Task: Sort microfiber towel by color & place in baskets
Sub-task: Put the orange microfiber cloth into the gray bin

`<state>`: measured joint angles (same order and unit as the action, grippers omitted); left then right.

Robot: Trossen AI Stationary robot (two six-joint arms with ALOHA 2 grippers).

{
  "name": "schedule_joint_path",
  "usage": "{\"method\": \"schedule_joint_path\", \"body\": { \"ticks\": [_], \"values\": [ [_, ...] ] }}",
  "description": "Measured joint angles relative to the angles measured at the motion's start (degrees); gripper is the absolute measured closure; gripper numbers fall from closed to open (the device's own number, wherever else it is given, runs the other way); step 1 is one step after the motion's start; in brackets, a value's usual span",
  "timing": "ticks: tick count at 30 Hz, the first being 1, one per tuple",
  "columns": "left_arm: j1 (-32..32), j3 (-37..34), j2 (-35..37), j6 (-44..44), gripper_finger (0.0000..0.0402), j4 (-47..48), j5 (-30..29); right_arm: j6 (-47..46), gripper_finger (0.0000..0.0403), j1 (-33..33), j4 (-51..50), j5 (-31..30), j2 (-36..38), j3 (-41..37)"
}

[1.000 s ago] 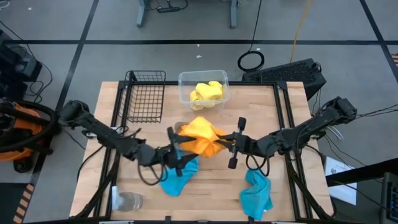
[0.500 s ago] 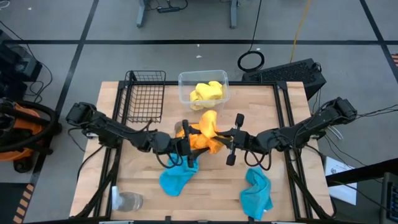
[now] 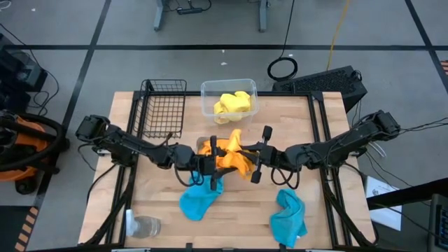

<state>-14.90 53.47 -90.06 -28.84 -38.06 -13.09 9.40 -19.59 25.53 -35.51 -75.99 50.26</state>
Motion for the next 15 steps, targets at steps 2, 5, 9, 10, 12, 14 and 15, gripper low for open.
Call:
{"method": "schedule_joint_path", "body": {
  "ticks": [2,5,9,10,12,14,15],
  "values": [
    [0.4,0.0,0.0,0.0,0.0262,-0.2,-0.2,0.3,0.0392,0.0,0.0,0.0,0.0,0.0],
    [0.9,0.0,0.0,0.0,0.0362,-0.2,-0.5,0.7,0.0387,0.0,-0.1,0.0,0.0,0.0],
    [1.5,0.0,0.0,1.5,0.0387,0.0,-1.5,-4.6,0.0353,-0.4,-1.2,-1.7,0.7,0.0],
    [1.5,0.0,0.0,2.1,0.0388,0.2,-1.6,-5.3,0.0339,-0.4,-2.6,-1.9,1.1,0.0],
    [1.4,0.0,0.0,3.0,0.0394,0.2,-1.7,-6.3,0.0308,-0.8,-6.6,-2.1,2.3,0.0],
    [1.3,0.0,0.0,3.1,0.0396,0.3,-1.7,-7.2,0.0279,-1.4,-11.0,-2.1,3.6,0.0],
    [1.3,0.0,0.0,3.1,0.0395,0.6,-1.7,-7.4,0.0265,-1.9,-12.9,-2.1,4.4,0.0]
  ]
}}
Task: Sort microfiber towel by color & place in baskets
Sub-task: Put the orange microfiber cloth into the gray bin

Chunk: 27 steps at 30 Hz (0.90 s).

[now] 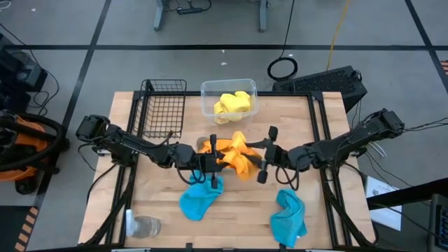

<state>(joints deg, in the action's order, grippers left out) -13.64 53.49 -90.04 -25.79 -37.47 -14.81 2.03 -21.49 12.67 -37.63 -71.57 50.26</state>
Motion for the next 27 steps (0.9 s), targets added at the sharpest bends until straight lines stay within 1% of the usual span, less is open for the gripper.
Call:
{"method": "schedule_joint_path", "body": {
  "ticks": [3,6,10,13,16,20,24,27],
  "values": [
    [0.0,0.0,0.0,0.0,0.0396,1.2,-0.1,0.0,0.0231,-2.6,-5.8,0.0,3.1,0.0],
    [0.4,0.0,0.0,-0.1,0.0396,2.0,-0.3,0.1,0.0209,-5.7,-9.2,0.1,6.4,0.0],
    [0.5,0.0,0.0,-0.1,0.0396,2.2,-0.3,0.2,0.0195,-10.1,-15.7,0.0,9.7,0.0],
    [0.5,0.0,0.0,-0.1,0.0396,2.1,-0.2,-2.5,0.019,-12.9,-21.9,-1.2,9.6,0.0],
    [0.5,0.0,0.0,-0.1,0.0396,2.0,1.3,-3.7,0.0182,-15.1,-26.9,-4.4,8.1,0.0],
    [0.5,0.0,0.0,-0.2,0.0396,2.0,3.7,-1.4,0.016,-17.8,-31.0,-9.9,4.0,0.0],
    [0.5,0.0,0.0,-0.5,0.0396,2.0,9.2,4.9,0.0126,-18.9,-29.4,-16.3,0.3,0.0],
    [0.5,0.0,0.0,-0.5,0.0397,2.0,12.1,13.3,0.0099,-19.4,-24.2,-21.0,-1.8,0.0]
  ]
}}
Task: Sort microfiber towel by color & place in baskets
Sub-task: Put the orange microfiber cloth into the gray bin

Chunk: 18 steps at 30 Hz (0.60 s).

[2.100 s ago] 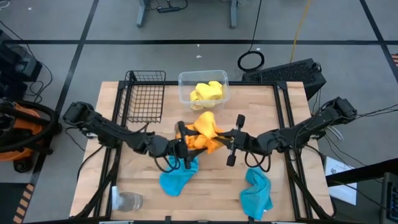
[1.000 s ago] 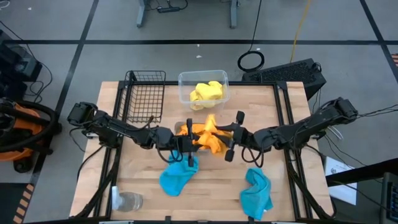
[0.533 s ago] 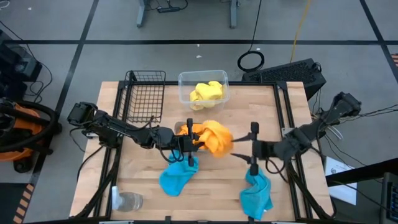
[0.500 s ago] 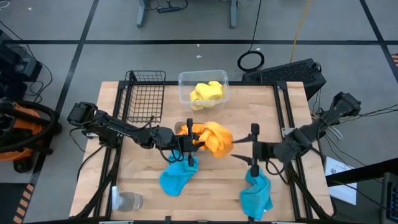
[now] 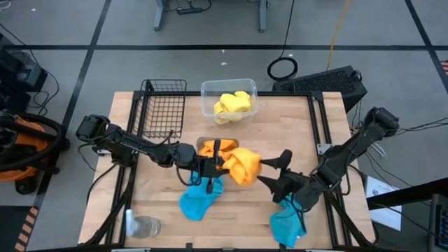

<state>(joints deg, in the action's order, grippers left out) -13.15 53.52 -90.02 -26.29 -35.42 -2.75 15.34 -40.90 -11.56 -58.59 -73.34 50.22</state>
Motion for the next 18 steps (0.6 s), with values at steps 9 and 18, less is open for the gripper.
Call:
{"method": "schedule_joint_path", "body": {
  "ticks": [9,18],
  "values": [
    [0.1,0.0,0.0,-0.1,0.0397,-0.3,6.4,34.1,0.0069,0.2,24.4,-2.4,-6.6,0.0],
    [0.1,0.0,0.1,0.3,0.0397,-1.7,10.1,45.3,0.0072,4.5,45.7,6.0,-11.8,0.0]
  ]
}}
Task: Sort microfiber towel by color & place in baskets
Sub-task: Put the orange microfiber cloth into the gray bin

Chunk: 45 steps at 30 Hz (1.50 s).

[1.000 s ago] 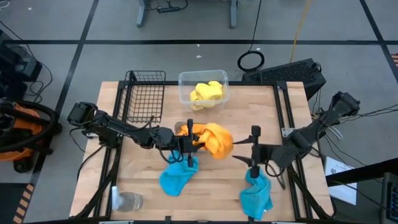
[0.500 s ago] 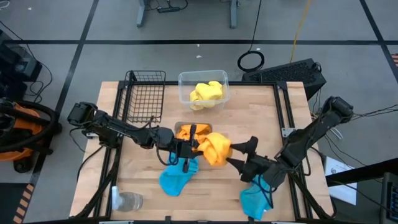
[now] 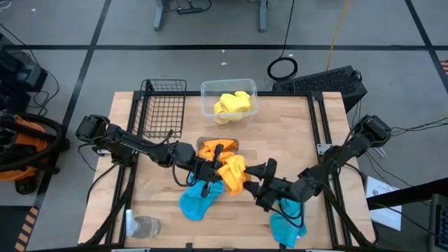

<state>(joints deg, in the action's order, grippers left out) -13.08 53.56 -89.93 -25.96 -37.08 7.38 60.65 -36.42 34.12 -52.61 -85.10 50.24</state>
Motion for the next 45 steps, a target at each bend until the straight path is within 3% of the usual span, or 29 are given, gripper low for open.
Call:
{"method": "schedule_joint_path", "body": {
  "ticks": [11,18,25,29,45],
  "values": [
    [0.0,0.0,0.0,1.6,0.0367,1.9,-0.1,-3.3,0.0143,1.6,2.6,9.3,0.1,0.0],
    [0.0,0.0,0.0,6.0,0.0293,3.9,-0.3,-6.1,0.0201,1.6,2.6,8.5,0.1,0.0],
    [0.0,0.0,0.0,6.2,0.0185,5.9,-2.9,-7.2,0.0316,0.9,2.6,0.0,0.1,0.0],
    [0.0,0.0,1.0,6.2,0.0146,10.4,-4.0,-4.2,0.0386,-0.7,3.0,-5.7,0.1,0.0],
    [-1.7,0.0,8.7,6.2,0.0135,28.5,-4.9,1.3,0.0398,-7.1,7.7,-20.6,3.4,0.1]
  ]
}}
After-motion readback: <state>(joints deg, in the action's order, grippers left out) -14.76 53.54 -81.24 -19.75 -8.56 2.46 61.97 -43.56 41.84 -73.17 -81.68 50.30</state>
